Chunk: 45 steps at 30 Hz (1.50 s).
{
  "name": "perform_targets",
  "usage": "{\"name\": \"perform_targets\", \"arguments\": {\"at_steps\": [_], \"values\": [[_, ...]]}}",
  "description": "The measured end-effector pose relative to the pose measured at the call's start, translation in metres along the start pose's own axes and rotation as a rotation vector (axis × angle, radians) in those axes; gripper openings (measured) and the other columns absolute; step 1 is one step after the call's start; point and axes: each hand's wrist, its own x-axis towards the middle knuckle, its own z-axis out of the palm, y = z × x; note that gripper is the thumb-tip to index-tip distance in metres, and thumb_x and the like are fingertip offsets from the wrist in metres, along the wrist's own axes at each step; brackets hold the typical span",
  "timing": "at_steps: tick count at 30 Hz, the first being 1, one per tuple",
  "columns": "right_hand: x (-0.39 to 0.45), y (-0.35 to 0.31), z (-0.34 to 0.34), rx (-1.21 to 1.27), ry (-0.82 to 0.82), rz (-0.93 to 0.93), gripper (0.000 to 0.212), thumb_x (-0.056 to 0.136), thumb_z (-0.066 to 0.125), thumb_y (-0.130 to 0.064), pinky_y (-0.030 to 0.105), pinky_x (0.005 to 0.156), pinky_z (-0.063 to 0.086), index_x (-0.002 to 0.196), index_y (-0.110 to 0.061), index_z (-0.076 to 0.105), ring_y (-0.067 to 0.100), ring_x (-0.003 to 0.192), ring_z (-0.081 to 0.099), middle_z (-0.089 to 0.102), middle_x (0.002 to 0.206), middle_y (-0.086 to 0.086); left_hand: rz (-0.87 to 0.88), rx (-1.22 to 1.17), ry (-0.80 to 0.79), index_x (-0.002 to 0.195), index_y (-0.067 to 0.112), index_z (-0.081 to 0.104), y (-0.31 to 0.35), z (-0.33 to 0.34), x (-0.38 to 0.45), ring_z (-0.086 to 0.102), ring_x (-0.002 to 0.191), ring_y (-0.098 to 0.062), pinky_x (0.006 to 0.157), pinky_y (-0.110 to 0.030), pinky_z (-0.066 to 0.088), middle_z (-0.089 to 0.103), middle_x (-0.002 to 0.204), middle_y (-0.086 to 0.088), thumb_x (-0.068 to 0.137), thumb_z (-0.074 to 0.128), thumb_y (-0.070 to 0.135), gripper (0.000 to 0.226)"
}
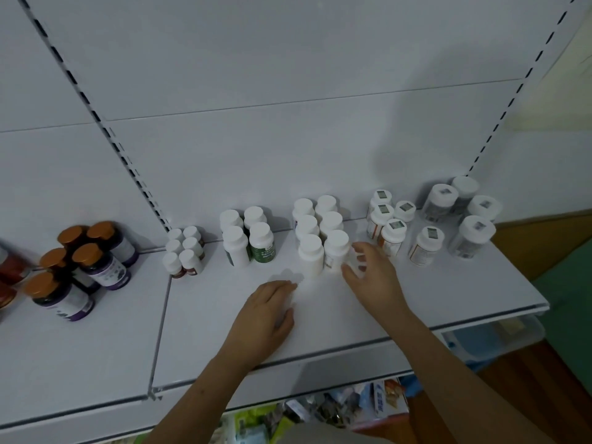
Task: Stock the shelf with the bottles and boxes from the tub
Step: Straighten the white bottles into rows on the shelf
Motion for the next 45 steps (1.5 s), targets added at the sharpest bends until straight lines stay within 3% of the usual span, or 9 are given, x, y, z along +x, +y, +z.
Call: {"name": "perform_targets", "arguments": {"at_steps": [6,10,14,18,23,29,35,40,45], "values": [[-0.020,0.006,-0.069,-0.031,0.261,-0.024,0.026,0.091,0.067,-0.019,0.022,0.079,0.044,0.116,-0.016,0.061,0.012,0.088,0.059,0.061,0.106,-0.004,0.147,-0.220,0.008,0.129,0.019,0.057,0.064,0.011,0.019,0.057,0.109,-0.007,0.095,-0.017,0.045,0.057,0.121,0.007,0.095,0.053,0.023,0.034],[-0.002,0.014,-0.112,-0.069,0.266,-0.042,0.029,0.094,0.063,-0.021,0.021,0.085,0.042,0.122,-0.018,0.059,0.009,0.095,0.056,0.060,0.112,-0.006,0.147,-0.277,0.081,0.127,0.018,0.058,0.105,0.028,0.063,0.056,0.106,-0.004,0.091,-0.012,0.043,0.057,0.119,0.007,0.093,0.059,0.016,0.034],[0.057,0.032,-0.140,-0.176,0.092,-0.094,0.041,0.093,0.063,-0.021,0.032,0.098,0.043,0.132,-0.016,0.053,0.018,0.113,0.055,0.058,0.127,0.003,0.013,-0.229,0.130,0.127,0.024,0.056,0.133,0.032,0.129,0.054,0.107,0.000,0.092,-0.014,0.044,0.053,0.121,0.011,0.093,0.060,0.023,0.035],[0.123,0.041,-0.149,-0.343,-0.226,-0.078,0.050,0.091,0.064,-0.026,0.031,0.095,0.042,0.137,-0.016,0.049,0.024,0.119,0.054,0.054,0.135,0.008,-0.170,-0.221,0.119,0.129,0.020,0.055,0.147,0.037,0.202,0.060,0.101,-0.010,0.089,-0.022,0.048,0.055,0.122,0.001,0.086,0.070,0.023,0.046],[0.166,0.053,-0.139,-0.466,-0.466,-0.164,0.029,0.083,0.068,-0.035,0.036,0.079,0.050,0.105,-0.018,0.058,0.023,0.095,0.062,0.064,0.105,0.005,-0.561,0.045,-0.149,0.136,0.011,0.046,0.149,0.054,0.254,0.057,0.117,-0.027,0.089,-0.029,0.042,0.056,0.131,-0.010,0.083,0.072,0.039,0.065],[0.191,0.058,-0.133,-0.530,-0.565,-0.213,0.025,0.080,0.069,-0.034,0.027,0.051,0.037,0.071,-0.019,0.051,0.015,0.063,0.055,0.056,0.070,0.000,-0.800,-0.108,-0.313,0.092,0.006,0.064,0.154,0.053,0.275,0.068,0.058,-0.013,0.051,-0.023,0.057,0.071,0.083,-0.010,0.081,0.077,0.028,0.027],[0.200,0.061,-0.141,-0.534,-0.508,-0.236,0.033,0.083,0.071,-0.028,0.029,0.054,0.036,0.068,-0.017,0.043,0.020,0.068,0.052,0.048,0.070,0.001,-0.824,-0.005,-0.167,0.098,0.003,0.068,0.144,0.047,0.281,0.074,0.075,-0.027,0.074,-0.043,0.062,0.074,0.093,-0.017,0.077,0.075,0.016,0.026],[0.207,0.059,-0.146,-0.495,-0.454,-0.212,0.031,0.085,0.067,-0.022,0.028,0.050,0.029,0.069,-0.015,0.042,0.023,0.070,0.052,0.046,0.069,0.002,-0.724,0.188,-0.170,0.102,0.008,0.067,0.141,0.044,0.291,0.065,0.095,-0.025,0.082,-0.033,0.056,0.068,0.105,-0.012,0.078,0.072,0.018,0.026],[0.200,0.057,-0.149,-0.462,-0.457,-0.276,0.035,0.083,0.069,-0.028,0.027,0.048,0.027,0.067,-0.018,0.039,0.022,0.070,0.052,0.045,0.068,-0.001,-0.697,0.137,-0.132,0.096,0.012,0.061,0.141,0.049,0.294,0.067,0.092,-0.028,0.083,-0.041,0.058,0.067,0.106,-0.015,0.080,0.070,0.014,0.019]]}}
